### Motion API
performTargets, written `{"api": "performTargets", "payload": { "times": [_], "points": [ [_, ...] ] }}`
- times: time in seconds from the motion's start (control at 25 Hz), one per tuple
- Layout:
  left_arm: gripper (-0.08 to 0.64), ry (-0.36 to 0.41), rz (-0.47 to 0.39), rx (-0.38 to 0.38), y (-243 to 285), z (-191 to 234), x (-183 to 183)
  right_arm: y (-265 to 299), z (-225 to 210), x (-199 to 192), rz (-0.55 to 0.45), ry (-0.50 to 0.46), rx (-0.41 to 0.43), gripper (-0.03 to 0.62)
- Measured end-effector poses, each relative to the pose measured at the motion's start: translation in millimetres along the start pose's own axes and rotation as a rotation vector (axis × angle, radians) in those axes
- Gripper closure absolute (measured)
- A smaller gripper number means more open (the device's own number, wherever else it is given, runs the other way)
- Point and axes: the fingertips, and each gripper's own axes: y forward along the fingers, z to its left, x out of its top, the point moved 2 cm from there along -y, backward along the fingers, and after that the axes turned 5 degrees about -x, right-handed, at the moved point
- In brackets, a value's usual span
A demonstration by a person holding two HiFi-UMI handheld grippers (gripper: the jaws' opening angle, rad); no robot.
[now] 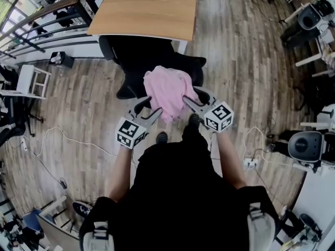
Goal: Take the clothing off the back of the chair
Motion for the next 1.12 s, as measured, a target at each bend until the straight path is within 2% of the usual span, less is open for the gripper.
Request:
{"api": "performTargets", "payload": {
  "times": [0.52, 0.8, 1.12],
  "points": [
    [0.365, 0.032, 0.041, 0.004, 5.5, -16.2, -4.4, 1.1, 29.9, -8.7, 0.047, 0.05, 0.074, 0.391],
    [0.379, 0.027, 0.044, -0.037, 6.9, -24.3, -4.0, 4.8, 47.3, -10.5, 0.069, 0.065, 0.129, 0.39],
    [0.412, 0.007, -0.001, -0.095, 0.2, -29.7, -9.1, 12.8, 70.9, -12.1, 0.094, 0.045, 0.177, 0.399]
  ]
}}
